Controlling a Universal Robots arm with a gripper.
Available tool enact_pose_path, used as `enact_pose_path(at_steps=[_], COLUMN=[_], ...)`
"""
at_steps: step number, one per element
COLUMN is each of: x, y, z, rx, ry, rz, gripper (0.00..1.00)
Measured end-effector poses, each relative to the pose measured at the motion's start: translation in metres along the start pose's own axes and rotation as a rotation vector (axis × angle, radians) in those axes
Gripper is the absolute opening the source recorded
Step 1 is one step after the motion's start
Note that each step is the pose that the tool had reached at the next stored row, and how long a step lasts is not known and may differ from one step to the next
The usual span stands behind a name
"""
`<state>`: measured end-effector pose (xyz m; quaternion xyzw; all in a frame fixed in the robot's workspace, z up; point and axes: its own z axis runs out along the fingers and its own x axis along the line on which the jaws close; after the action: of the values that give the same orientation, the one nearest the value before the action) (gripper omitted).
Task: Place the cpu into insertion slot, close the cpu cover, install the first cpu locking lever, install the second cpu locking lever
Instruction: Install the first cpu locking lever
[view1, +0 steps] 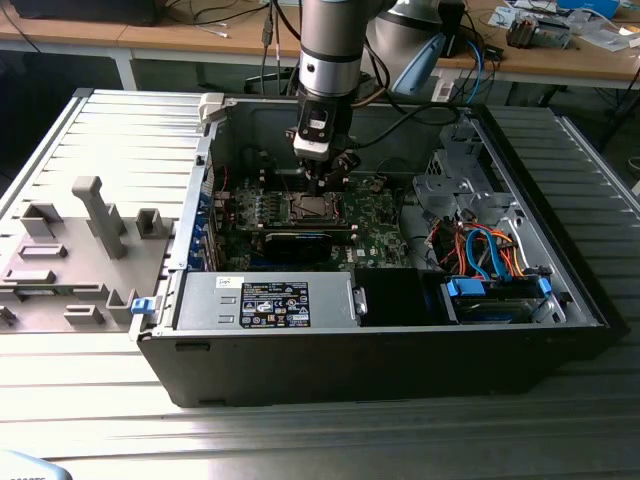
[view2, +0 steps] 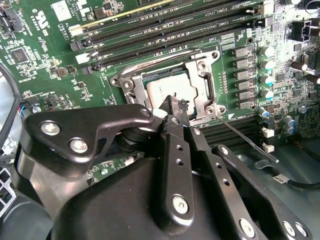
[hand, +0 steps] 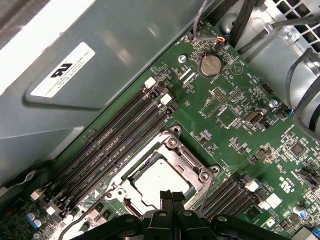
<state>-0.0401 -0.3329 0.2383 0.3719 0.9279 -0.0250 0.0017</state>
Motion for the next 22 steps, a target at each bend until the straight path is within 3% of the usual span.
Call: enact_pose_path(at_steps=[22], x=[0.0000], y=[0.0000], z=[0.0000], rx=[-0.0007], ry=[-0.0017], rz=[-0.037], gripper=[0.11])
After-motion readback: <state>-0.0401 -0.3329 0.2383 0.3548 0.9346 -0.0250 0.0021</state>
